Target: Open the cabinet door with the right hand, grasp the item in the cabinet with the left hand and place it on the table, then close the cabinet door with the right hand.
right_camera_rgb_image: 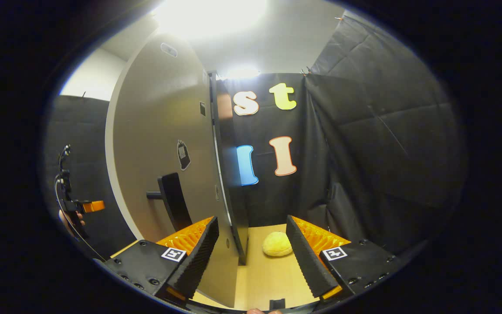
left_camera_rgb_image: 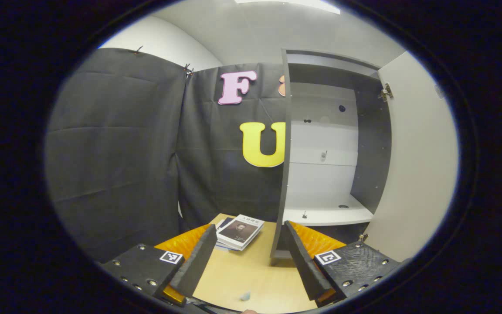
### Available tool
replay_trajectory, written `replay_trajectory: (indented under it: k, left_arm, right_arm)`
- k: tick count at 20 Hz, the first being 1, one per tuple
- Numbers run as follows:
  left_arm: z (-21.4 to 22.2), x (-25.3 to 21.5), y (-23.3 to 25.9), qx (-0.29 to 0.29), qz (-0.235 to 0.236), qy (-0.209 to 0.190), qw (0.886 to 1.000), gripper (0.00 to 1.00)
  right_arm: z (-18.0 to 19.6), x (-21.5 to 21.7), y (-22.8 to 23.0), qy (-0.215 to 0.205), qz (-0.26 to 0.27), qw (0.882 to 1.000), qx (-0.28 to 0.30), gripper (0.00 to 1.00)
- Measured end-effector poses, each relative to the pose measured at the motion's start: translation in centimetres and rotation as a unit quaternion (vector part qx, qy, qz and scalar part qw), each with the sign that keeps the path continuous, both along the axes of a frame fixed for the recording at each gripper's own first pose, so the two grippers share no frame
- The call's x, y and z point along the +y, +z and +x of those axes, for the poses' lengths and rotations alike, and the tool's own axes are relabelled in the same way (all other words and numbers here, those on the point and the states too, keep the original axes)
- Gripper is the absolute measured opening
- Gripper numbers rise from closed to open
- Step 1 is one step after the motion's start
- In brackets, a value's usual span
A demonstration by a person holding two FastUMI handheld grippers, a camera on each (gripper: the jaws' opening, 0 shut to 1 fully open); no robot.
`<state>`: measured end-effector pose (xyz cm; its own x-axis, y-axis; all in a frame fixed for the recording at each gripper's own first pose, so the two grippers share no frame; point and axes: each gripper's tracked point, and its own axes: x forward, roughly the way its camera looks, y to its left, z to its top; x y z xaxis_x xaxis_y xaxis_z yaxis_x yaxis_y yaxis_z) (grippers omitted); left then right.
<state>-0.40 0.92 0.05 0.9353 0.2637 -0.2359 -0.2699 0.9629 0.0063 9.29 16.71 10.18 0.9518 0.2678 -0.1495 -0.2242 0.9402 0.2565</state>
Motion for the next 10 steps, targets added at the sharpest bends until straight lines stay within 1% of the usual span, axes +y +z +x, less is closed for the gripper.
replay_trajectory:
  k: [1,2,3,4,8,10]
  left_arm:
    - [0.6,0.1,0.1,0.0,-0.011,-0.004,1.0,0.92]
    - [1.1,0.1,0.6,-0.006,-0.019,-0.011,1.0,0.95]
    - [1.4,0.7,0.9,-0.01,-0.02,-0.013,1.0,0.95]
    - [1.6,1.3,1.0,-0.01,-0.018,-0.012,1.0,0.92]
    - [2.1,2.7,0.7,-0.006,-0.017,-0.014,1.0,0.92]
    - [2.2,3.2,0.0,0.0,-0.021,-0.015,1.0,0.92]
  right_arm:
    - [0.3,0.3,-0.1,-0.003,0.0,1.0,0.004,0.98]
    - [0.2,0.3,0.4,-0.008,-0.004,1.0,0.002,0.98]
    - [0.1,0.4,0.6,-0.014,-0.012,1.0,0.001,0.98]
    - [-0.1,0.4,0.6,-0.022,-0.02,1.0,-0.001,0.97]
    - [-0.8,1.7,1.1,-0.038,-0.056,0.998,-0.002,0.97]
    - [-1.3,3.0,0.9,-0.036,-0.046,0.998,0.004,0.97]
